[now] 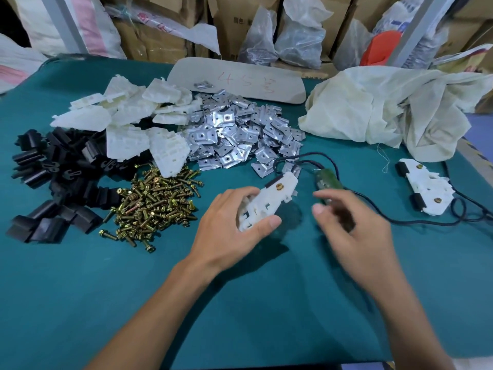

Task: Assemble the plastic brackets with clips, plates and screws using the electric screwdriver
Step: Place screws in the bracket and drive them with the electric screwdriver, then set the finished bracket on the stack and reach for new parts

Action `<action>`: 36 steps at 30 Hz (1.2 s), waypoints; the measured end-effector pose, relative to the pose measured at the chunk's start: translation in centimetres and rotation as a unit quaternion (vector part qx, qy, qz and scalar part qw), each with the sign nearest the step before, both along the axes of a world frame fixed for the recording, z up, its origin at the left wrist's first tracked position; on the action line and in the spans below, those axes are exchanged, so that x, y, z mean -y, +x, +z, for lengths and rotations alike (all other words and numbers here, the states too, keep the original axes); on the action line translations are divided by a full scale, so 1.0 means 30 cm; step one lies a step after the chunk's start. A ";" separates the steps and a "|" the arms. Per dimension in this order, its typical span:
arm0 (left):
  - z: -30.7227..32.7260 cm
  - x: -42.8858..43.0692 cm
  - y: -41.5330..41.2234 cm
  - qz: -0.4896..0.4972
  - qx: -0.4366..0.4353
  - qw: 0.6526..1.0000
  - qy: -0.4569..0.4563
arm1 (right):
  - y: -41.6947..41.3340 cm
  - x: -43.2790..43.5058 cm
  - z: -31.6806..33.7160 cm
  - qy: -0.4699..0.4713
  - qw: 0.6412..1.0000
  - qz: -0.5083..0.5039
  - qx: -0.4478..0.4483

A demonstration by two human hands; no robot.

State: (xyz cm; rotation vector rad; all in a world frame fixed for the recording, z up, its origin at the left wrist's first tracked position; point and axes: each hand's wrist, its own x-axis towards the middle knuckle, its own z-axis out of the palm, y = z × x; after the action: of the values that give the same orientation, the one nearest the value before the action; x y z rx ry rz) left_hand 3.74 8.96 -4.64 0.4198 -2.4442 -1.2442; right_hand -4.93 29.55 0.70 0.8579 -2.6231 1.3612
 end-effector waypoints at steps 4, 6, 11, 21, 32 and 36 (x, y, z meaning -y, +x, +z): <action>-0.003 -0.001 -0.003 -0.001 -0.012 1.000 -0.007 | 0.092 0.056 -0.026 0.001 0.970 0.195 0.147; -0.005 -0.001 -0.002 -0.004 -0.008 1.000 -0.010 | 0.101 0.091 -0.040 0.027 0.968 0.209 0.137; -0.005 0.005 0.012 -0.063 -0.027 0.998 0.005 | 0.092 0.139 -0.043 -0.071 0.979 0.116 0.151; -0.023 0.007 -0.002 -0.026 -0.054 0.996 0.060 | -0.176 -0.088 0.075 -0.103 0.990 -0.074 0.059; -0.015 0.005 -0.009 -0.027 -0.036 0.997 0.055 | -0.679 -0.339 0.001 0.151 0.951 -0.254 0.089; -0.019 0.005 -0.006 -0.031 -0.034 0.998 0.046 | -0.697 -0.356 -0.049 0.245 0.919 -0.305 0.046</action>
State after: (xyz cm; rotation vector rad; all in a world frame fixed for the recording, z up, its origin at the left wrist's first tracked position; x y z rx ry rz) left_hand 3.56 8.80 -5.20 0.3222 -2.3668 -1.3769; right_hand -25.84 40.24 -0.77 -0.0489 -2.9662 0.6083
